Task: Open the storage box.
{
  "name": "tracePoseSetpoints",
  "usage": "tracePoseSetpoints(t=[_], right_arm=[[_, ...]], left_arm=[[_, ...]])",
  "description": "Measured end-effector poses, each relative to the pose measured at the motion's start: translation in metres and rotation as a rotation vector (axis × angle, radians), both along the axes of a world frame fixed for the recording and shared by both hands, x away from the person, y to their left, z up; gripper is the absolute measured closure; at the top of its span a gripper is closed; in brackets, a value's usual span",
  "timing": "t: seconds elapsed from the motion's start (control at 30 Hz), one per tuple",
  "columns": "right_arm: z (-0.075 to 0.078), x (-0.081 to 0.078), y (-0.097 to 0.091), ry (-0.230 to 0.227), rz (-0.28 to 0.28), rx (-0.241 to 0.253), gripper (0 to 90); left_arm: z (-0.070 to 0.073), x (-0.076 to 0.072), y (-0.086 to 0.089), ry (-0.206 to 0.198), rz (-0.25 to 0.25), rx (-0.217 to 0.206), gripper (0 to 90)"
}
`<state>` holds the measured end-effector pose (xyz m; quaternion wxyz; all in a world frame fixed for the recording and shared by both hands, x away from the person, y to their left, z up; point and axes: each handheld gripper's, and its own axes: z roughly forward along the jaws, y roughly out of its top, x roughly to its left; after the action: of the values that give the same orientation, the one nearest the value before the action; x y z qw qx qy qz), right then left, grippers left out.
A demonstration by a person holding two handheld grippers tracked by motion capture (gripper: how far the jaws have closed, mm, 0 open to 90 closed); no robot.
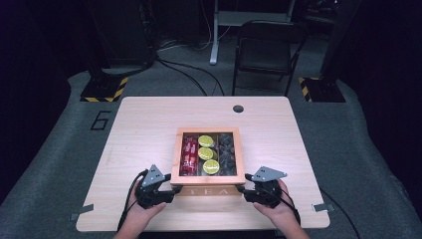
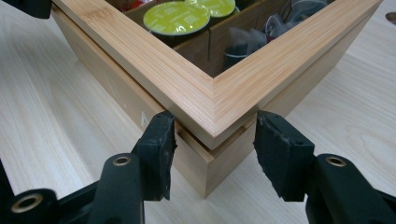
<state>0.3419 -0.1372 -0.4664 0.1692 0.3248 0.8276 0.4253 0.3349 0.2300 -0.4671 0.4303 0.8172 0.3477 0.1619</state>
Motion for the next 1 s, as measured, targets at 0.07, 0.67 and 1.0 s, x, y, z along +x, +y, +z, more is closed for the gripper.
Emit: tracePoseSetpoints(t=[0.07, 0.67, 1.0], right_arm=[[0.002, -0.001, 0.0, -0.01, -0.005, 0.009, 47.5], [0.007, 0.0, 0.001, -0.04, -0.031, 0.028, 47.5], [0.017, 0.002, 0.0, -0.037, -0.041, 0.064, 47.4]], left_arm=[[0.001, 0.0, 0.0, -0.015, 0.013, -0.009, 41.4], [0.009, -0.002, -0.004, -0.028, 0.051, -0.009, 41.1], [0.02, -0.002, -0.005, -0.071, 0.08, -0.008, 41.0]])
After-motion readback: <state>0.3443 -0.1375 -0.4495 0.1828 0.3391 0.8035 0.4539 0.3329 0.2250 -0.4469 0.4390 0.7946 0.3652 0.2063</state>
